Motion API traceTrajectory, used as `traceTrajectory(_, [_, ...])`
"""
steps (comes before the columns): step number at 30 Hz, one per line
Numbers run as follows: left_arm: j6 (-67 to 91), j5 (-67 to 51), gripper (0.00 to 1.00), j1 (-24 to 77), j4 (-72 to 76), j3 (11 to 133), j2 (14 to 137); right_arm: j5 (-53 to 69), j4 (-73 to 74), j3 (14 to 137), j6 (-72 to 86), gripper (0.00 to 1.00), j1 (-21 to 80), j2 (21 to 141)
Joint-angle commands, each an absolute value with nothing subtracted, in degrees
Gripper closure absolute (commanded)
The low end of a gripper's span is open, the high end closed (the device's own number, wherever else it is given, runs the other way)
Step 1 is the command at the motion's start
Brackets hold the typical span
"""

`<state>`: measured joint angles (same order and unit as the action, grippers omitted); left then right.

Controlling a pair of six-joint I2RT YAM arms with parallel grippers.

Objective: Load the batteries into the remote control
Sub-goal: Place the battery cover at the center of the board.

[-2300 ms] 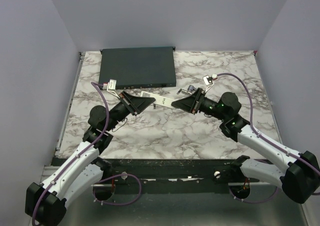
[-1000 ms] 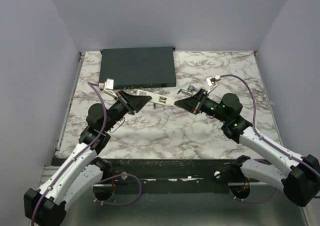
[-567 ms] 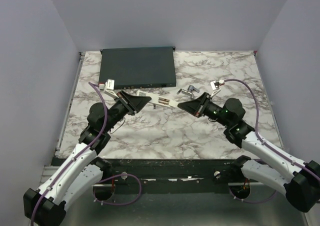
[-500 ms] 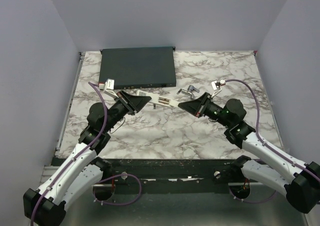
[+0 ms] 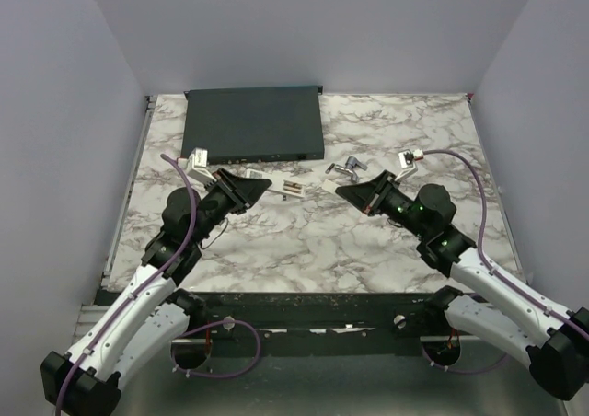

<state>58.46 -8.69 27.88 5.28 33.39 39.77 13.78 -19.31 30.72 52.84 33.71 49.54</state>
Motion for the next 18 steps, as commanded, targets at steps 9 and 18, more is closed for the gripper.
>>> traceTrajectory(9, [54.8, -5.4, 1.0, 27.2, 0.1, 34.6, 35.7, 5.1, -9.1, 30.4, 52.8, 0.96, 33.4, 52.9])
traceTrajectory(18, [54.3, -2.5, 1.0, 26.0, -3.7, 34.2, 32.4, 5.4, -8.8, 29.6, 52.5, 0.96, 33.4, 58.2])
